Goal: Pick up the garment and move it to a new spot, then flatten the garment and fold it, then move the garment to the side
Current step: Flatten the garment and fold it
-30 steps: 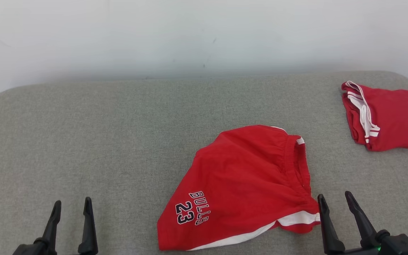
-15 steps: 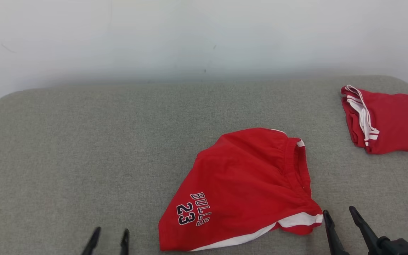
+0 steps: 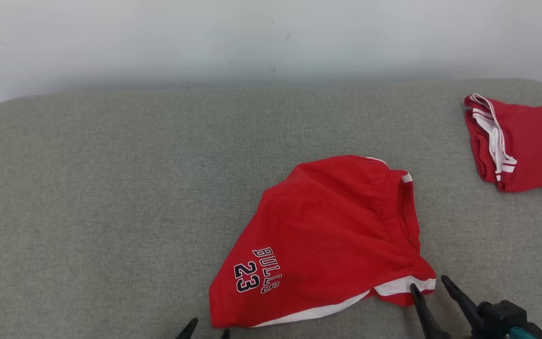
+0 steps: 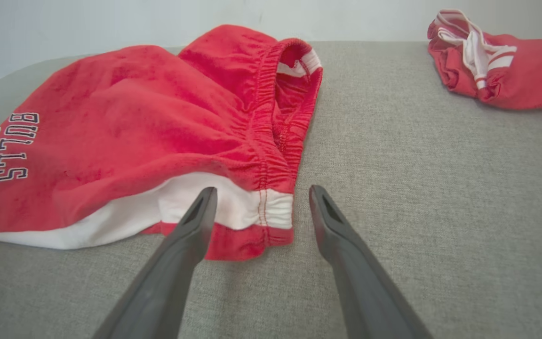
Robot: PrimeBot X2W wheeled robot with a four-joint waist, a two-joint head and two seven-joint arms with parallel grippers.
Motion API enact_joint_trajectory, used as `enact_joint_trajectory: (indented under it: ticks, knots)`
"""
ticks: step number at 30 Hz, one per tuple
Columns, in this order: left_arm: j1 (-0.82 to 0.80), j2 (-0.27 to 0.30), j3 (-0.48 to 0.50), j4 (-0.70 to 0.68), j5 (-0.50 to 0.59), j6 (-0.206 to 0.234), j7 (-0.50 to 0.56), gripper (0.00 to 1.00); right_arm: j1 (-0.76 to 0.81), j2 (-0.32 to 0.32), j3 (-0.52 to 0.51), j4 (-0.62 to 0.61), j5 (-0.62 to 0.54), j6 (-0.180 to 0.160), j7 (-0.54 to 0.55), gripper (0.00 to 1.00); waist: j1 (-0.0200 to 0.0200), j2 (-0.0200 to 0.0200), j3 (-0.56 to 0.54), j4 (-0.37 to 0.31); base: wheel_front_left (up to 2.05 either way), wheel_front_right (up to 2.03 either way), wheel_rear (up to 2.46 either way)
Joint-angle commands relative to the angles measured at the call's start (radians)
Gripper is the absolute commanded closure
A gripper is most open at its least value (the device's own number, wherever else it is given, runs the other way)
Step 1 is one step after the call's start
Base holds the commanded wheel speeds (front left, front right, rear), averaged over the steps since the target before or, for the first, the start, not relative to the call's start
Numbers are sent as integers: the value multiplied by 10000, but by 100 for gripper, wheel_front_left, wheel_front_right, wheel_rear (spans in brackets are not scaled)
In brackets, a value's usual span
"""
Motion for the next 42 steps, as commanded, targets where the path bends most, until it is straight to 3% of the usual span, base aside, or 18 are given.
enact_joint_trajectory:
  ticks: [1, 6, 7, 8, 9, 10, 11, 21, 28, 35, 42]
  knots:
    - [-314, 11, -169, 181, -94, 17, -3, 0, -271, -116, 272, 141, 200, -32, 7, 0, 0, 0, 203, -31, 0, 0, 0]
    - [-957, -109, -522, 750, -425, 16, -1, 0, -796, -276, 912, 687, 554, -32, -25, 0, 0, 0, 452, -14, 0, 0, 0]
    - [-1074, -124, -597, 899, -466, 16, -1, 3, -896, -311, 1025, 809, 624, -32, -12, 12, 0, 0, 490, -4, 0, 0, 0]
    - [-1194, -111, -694, 1081, -524, 15, -2, 14, -997, -344, 1132, 956, 704, -32, 5, 25, 0, 0, 512, -2, 0, 0, 0]
    - [-1312, -111, -803, 1235, -612, 15, 1, 60, -1115, -383, 1306, 1065, 757, -32, 21, 77, 0, 0, 541, -5, 0, 0, 0]
    - [-1402, -134, -876, 1332, -687, 14, 1, 85, -1213, -410, 1459, 1126, 846, -32, 8, 100, 0, 0, 562, -7, 0, 0, 0]
    - [-1477, -146, -938, 1379, -760, 14, 2, 100, -1308, -455, 1581, 1190, 906, -32, -21, 100, 0, 0, 575, -9, 0, 0, 0]
    - [-1351, 93, -405, 127, -1101, 15, -1, 100, -1530, -838, 2184, 301, 1393, -32, -197, 100, 0, 0, 468, -7, 0, 0, 0]
    - [-2665, 810, -101, -1087, -1252, 14, -1, 100, -2678, -1201, 2455, -1042, 1534, -32, -202, 100, 0, 0, 683, -91, 0, 0, 0]
    - [-6198, 2220, -1087, -1043, -1860, 14, 199, 100, -5644, -1338, 2445, -1406, 2405, -32, 379, 100, 0, 0, 1819, -238, 0, 0, 0]
    - [-11098, 2857, -1799, -485, -3435, 14, 948, 100, -9748, -1290, 1740, -718, 3270, -30, 1450, 100, 0, 0, 3804, -57, 0, 0, 0]
